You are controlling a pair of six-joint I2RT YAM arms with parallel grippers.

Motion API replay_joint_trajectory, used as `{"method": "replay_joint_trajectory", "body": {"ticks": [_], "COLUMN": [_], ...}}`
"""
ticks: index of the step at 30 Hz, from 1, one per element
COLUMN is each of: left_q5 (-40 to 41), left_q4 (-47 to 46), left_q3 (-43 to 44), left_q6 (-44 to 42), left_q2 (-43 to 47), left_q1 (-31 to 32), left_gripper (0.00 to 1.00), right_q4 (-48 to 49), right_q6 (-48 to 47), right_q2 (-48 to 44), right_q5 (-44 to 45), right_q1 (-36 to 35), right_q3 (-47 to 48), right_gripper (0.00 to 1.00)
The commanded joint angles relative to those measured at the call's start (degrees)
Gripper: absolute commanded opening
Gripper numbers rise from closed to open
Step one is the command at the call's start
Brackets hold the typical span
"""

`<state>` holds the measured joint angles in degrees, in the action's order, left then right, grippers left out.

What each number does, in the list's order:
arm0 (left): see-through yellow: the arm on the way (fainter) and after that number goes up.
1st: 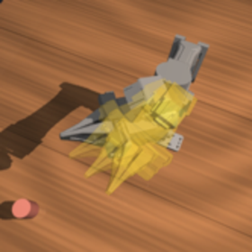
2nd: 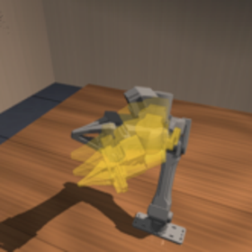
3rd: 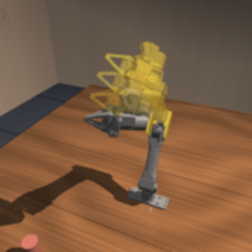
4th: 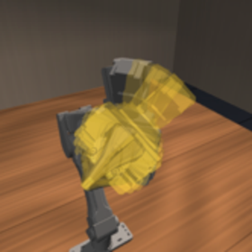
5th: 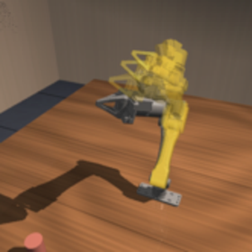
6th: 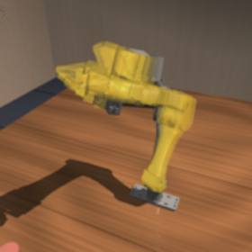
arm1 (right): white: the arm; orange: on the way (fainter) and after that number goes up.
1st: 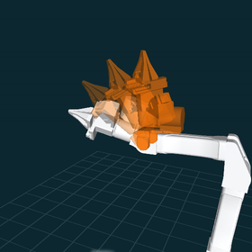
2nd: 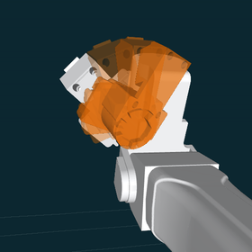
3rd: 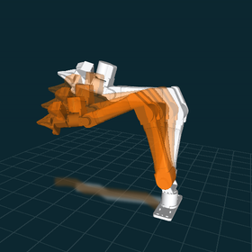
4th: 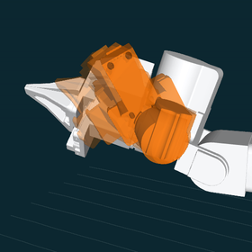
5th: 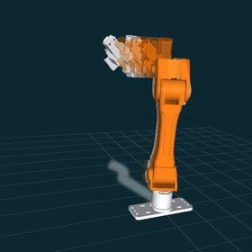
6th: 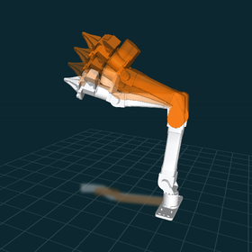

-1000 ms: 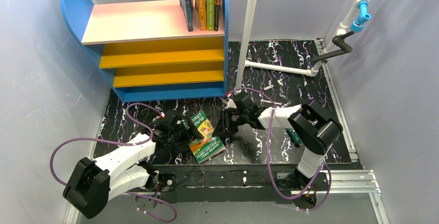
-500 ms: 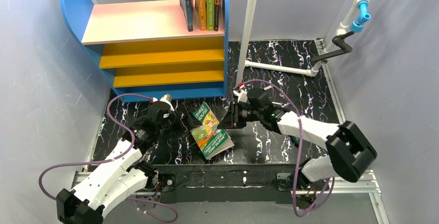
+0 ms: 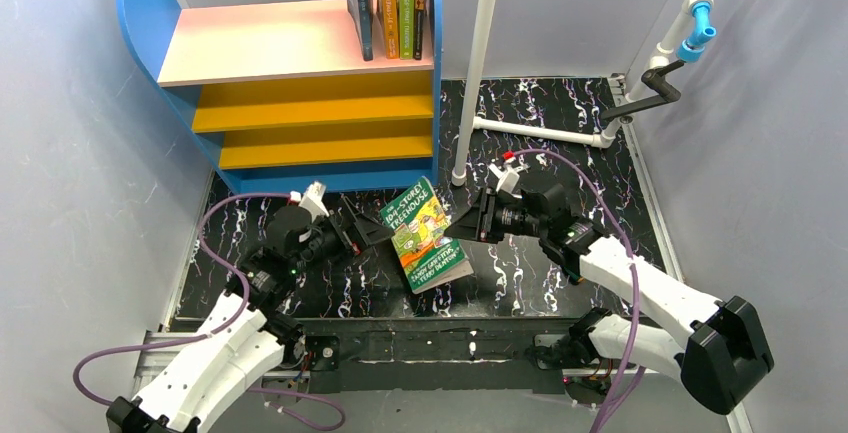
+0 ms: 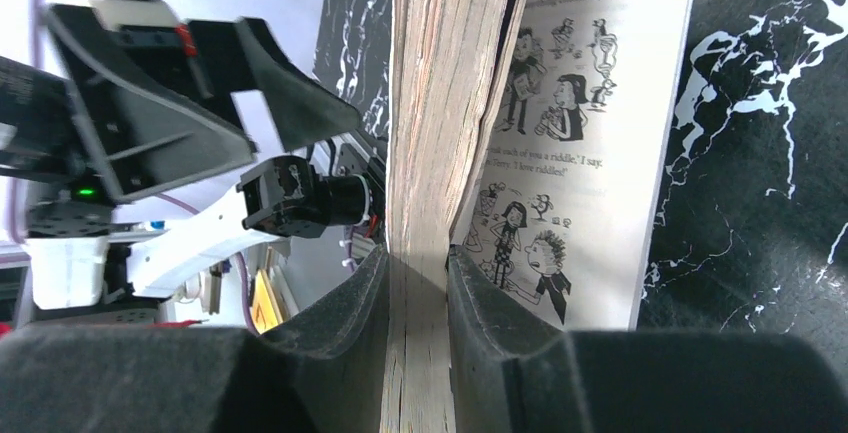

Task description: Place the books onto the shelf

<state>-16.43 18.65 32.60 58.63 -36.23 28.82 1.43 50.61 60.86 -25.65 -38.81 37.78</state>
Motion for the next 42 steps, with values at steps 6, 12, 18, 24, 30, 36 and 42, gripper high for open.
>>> {"method": "replay_joint_trajectory", "body": {"ticks": [6,12,18,24,30,36,42], "left_q5": [-4.58,-5.7,-5.14,-5.93,-5.43,-4.46,-0.75], "left_q4": [-35.91,-40.15,-50.77,-56.46,-50.35,-41.11,-25.55], "left_q3": [-19.89,-19.85,-21.46,-20.87,-15.58,-8.68,1.14], "left_q6": [15.6,14.29,19.77,20.33,17.12,13.79,8.78], "left_q2": [4.59,2.2,-3.05,-7.1,-7.85,-9.1,-6.51], "left_q1": [-0.39,-0.42,-0.43,-0.35,-0.34,-0.34,-0.34], "left_gripper": [0.98,0.98,0.98,0.96,0.71,0.4,0.0], "right_q4": [9.07,11.23,18.34,20.14,19.92,19.62,15.88], "right_q6": [5.78,7.08,10.71,10.96,11.18,11.46,9.18], "right_q2": [-6.48,-6.55,-4.0,-1.68,-0.67,-0.87,-1.33], "right_q5": [-2.64,-4.29,-6.48,-6.15,-6.25,-5.32,-5.74], "right_q1": [1.1,1.1,0.99,-0.41,-0.89,-1.27,-1.54], "right_q3": [-0.64,0.84,0.86,2.31,0.56,-1.16,0.1], "right_gripper": [0.01,0.01,0.01,0.01,0.01,0.01,0.02]}}
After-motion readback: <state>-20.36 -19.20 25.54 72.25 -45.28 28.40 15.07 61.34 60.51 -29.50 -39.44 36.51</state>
